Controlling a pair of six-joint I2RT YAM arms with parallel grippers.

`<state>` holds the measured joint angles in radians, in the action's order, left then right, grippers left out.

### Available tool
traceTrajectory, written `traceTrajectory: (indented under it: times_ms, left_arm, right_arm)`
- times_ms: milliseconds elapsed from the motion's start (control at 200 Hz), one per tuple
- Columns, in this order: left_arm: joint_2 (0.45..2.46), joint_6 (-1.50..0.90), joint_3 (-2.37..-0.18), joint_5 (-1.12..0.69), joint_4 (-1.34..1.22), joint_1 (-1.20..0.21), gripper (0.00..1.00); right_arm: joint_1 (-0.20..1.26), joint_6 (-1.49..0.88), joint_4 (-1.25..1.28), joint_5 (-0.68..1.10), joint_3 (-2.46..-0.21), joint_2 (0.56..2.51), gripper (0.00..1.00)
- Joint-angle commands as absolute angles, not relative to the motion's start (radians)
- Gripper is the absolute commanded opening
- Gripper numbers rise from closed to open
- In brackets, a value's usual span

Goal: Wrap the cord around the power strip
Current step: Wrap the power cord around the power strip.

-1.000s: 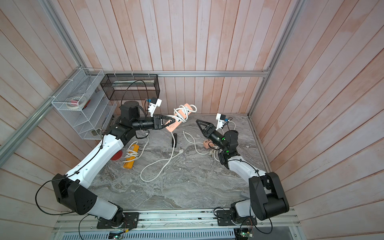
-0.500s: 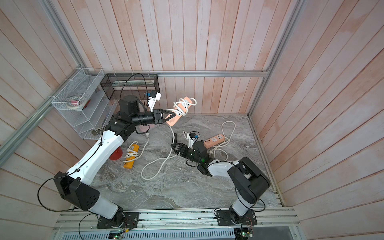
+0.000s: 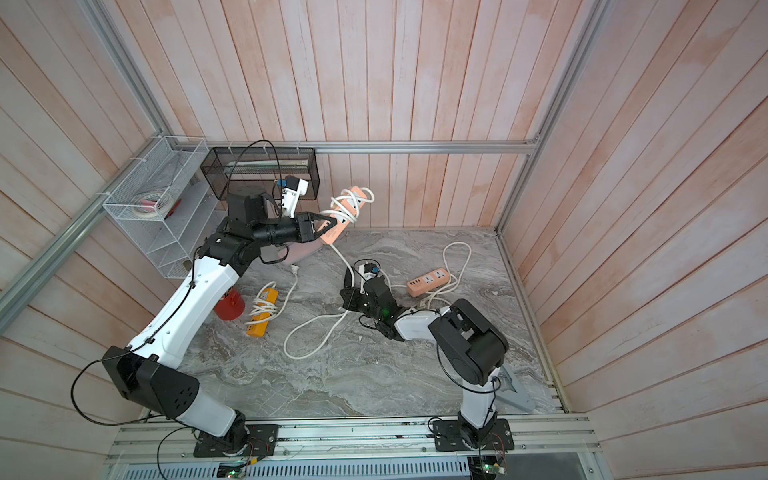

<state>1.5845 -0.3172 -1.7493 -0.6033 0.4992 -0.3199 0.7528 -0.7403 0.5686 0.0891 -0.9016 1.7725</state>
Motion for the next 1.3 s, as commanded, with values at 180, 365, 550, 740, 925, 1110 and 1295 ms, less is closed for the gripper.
traceTrajectory:
  times_ms: [180,365,550,740,925,1110,1295]
  left_arm:
    - [1.660,0.158,-1.821,-0.077,0.719,-0.300,0.00]
    - [1.709,0.315,-1.732,0.078,0.730,-0.360,0.00]
    - [1.722,0.429,-1.663,-0.061,0.810,-0.488,0.00]
    - [1.636,0.537,-1.595,-0.387,0.888,-0.561,0.00]
    - [1.556,0.626,-1.550,-0.663,0.931,-0.604,0.00]
    - [1.472,0.578,-1.554,-1.014,0.793,-0.611,0.00]
    - [1.350,0.321,-1.503,-1.077,0.417,-0.540,0.00]
  right_arm:
    - [0.752,-0.035,0.154,-0.378,-0.838,1.454,0.00]
    - [0.771,0.351,0.419,-0.437,-0.792,1.217,0.00]
    - [0.679,0.444,0.328,-0.260,-1.035,1.257,0.00]
    - [0.491,0.375,0.105,-0.001,-1.267,1.415,0.00]
    - [0.385,0.298,0.008,0.285,-1.458,1.564,0.00]
    - [0.279,0.141,-0.027,0.642,-1.623,1.777,0.03]
    - [0.262,-0.078,0.282,0.746,-1.451,1.806,0.32]
